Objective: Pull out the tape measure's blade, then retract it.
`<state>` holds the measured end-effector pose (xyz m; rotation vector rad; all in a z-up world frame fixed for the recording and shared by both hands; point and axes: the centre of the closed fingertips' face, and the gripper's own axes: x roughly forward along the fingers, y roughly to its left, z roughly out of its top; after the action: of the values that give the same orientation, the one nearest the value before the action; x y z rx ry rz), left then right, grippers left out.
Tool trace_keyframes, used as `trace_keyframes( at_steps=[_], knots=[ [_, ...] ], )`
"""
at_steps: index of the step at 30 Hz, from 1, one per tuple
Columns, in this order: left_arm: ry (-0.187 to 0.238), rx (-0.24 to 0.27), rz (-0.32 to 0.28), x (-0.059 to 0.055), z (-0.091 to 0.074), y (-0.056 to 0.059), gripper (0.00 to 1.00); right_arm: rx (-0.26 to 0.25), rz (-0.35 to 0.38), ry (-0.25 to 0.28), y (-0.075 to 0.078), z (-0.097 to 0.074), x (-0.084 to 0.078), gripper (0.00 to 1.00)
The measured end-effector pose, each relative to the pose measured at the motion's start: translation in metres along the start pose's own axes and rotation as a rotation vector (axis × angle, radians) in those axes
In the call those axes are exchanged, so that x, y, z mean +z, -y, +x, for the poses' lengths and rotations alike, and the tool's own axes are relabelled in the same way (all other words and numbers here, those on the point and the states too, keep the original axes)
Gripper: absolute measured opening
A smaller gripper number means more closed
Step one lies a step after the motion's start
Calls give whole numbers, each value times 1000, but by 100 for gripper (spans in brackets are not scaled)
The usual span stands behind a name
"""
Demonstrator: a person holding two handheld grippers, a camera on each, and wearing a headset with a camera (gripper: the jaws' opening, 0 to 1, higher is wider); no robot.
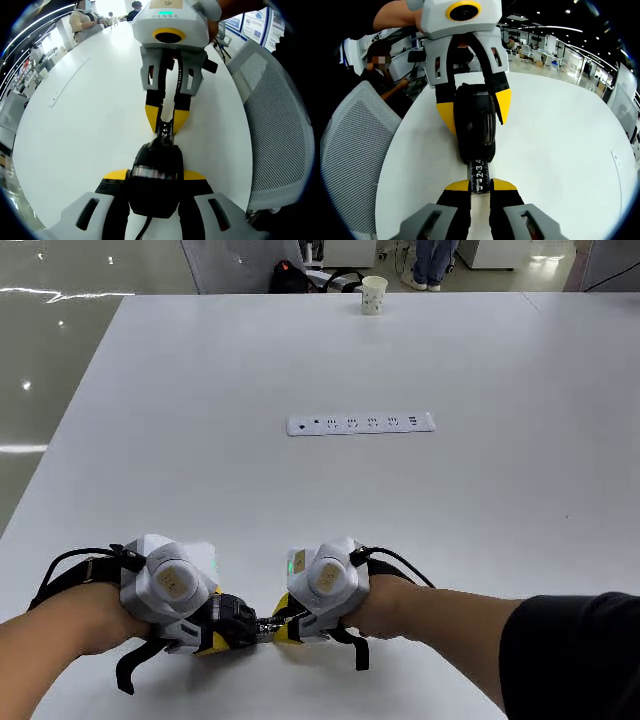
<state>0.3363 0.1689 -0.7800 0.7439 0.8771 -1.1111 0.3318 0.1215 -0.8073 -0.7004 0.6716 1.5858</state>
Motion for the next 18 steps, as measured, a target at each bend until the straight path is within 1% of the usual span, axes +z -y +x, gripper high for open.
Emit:
trace_keyframes(
  at_steps=[4,12,18],
  knots=[
    [9,5,3,0,0,0,32,3,8,-5,0,-2,-3,9],
    [14,-11,-5,1,0,-1,32,-2,10,-16,1,-6,-9,9],
    [12,-8,-4,1,0,-1,32,1,15,-12,1,-10,-12,9]
  ],
)
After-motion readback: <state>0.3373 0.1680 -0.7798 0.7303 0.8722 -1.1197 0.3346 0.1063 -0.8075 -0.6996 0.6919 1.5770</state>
